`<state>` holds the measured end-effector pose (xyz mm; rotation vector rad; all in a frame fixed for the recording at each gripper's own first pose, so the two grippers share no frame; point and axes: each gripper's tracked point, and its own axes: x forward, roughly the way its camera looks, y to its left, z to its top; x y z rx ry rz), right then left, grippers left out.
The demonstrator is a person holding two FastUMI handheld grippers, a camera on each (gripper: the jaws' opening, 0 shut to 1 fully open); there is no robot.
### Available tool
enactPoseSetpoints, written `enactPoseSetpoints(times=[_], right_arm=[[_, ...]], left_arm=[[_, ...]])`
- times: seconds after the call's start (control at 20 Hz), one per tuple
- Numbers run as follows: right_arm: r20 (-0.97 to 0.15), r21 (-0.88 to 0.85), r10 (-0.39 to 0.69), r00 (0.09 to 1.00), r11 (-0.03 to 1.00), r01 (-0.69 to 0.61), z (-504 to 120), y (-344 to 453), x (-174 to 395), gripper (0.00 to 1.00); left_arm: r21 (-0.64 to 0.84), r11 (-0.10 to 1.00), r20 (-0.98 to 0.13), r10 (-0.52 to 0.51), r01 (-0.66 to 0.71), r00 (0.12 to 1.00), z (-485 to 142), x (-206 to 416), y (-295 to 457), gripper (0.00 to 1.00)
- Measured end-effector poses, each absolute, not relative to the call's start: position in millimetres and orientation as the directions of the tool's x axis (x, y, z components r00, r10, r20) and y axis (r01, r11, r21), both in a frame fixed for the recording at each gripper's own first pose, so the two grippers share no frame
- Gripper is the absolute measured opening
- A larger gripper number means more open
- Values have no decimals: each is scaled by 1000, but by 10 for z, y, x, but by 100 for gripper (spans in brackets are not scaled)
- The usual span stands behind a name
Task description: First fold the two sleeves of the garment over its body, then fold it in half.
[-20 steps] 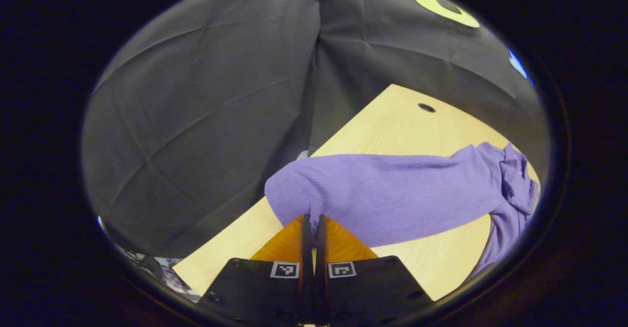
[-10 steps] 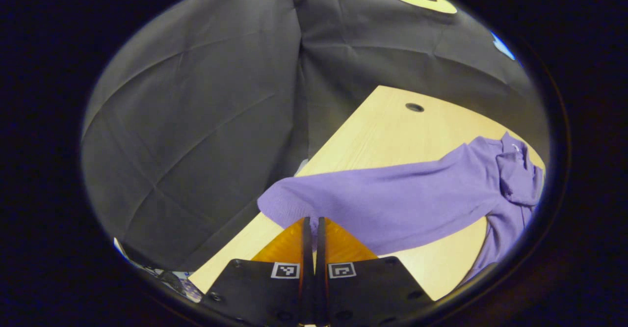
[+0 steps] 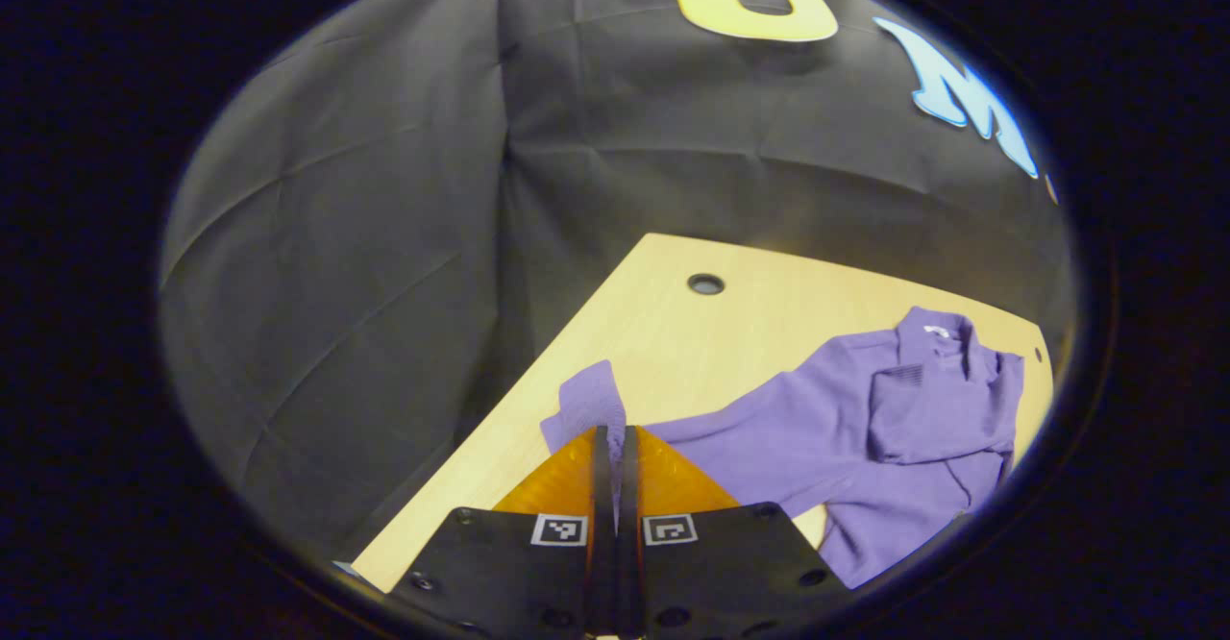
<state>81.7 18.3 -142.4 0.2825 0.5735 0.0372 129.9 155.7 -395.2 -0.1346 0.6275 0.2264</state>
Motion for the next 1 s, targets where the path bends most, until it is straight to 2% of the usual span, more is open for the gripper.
enactPoseSetpoints(times=[0.5,1.0], right_arm=[[-543,273,-15,839,942,194,-1462,-526,498,68],[-577,247,-181,797,891,381,-1513,-1347,-40,68]], left_arm=[[-123,992,-522,-68,4,850,-3349,2068,-129,7],[-181,942,-484,-336,284,808,-3078,2231,-2145,7]])
